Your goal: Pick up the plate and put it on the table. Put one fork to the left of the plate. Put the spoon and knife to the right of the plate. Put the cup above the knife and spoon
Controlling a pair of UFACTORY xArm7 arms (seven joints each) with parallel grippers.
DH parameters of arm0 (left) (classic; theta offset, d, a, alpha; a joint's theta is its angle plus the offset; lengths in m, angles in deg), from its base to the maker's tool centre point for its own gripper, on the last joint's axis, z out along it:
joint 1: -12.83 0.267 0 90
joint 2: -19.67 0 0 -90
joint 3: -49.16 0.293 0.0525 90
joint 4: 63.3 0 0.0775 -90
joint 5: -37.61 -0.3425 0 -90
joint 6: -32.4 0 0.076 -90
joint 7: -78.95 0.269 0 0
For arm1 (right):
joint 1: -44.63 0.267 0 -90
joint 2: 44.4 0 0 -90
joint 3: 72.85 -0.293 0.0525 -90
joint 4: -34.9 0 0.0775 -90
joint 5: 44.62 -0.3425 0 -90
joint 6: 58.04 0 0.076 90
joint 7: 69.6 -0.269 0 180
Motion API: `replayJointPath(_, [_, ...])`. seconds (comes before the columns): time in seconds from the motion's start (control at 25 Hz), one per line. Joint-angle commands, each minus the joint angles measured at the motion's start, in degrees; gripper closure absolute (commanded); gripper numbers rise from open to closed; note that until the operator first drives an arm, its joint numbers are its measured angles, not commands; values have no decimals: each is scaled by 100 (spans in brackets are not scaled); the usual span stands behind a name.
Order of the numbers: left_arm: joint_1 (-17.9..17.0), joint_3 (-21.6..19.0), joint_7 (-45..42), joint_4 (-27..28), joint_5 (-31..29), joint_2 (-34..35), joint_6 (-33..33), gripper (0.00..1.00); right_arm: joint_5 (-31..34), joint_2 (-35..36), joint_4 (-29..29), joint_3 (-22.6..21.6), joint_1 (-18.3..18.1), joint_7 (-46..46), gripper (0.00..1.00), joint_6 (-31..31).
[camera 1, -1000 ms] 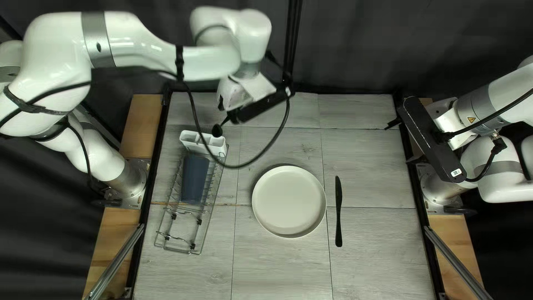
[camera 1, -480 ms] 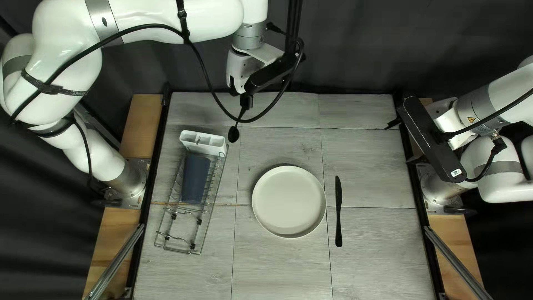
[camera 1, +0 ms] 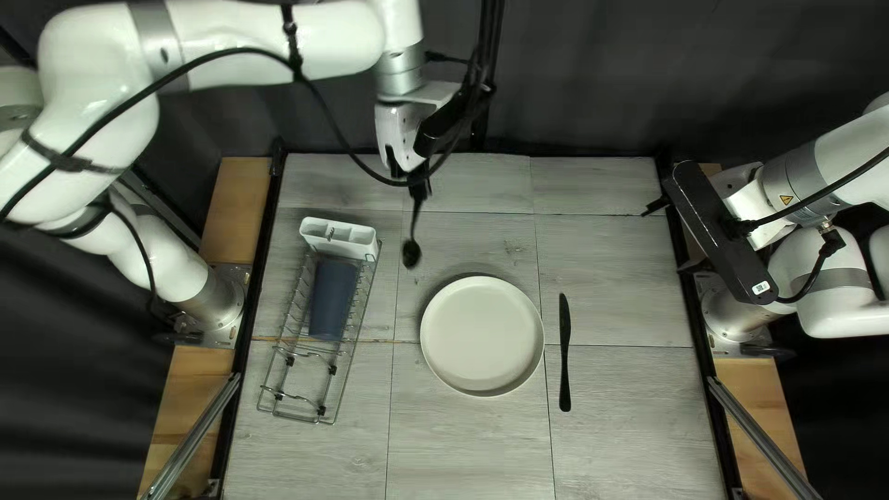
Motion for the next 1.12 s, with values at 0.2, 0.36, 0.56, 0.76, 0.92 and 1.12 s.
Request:
replayJointPath(0.2, [4, -18, -212, -84, 283, -158, -308, 100, 0, 0, 0, 0, 0, 0, 0, 0])
replayJointPath(0.36, [-191, -218, -778, -527, 1283, 43, -1239, 100, 0, 0, 0, 0, 0, 0, 0, 0])
replayJointPath(0.56, [-376, -498, -1362, -1103, 2060, 493, -2103, 100, 0, 0, 0, 0, 0, 0, 0, 0])
replayJointPath(0.76, [-370, -448, -1247, -1185, 2190, 451, -2099, 100, 0, 0, 0, 0, 0, 0, 0, 0])
replayJointPath(0.92, [-458, -605, -1589, -1325, 2841, 376, -2711, 100, 0, 0, 0, 0, 0, 0, 0, 0])
replayJointPath(1.12, [-752, -995, -2190, -1998, 4180, 988, -3841, 100, 0, 0, 0, 0, 0, 0, 0, 0])
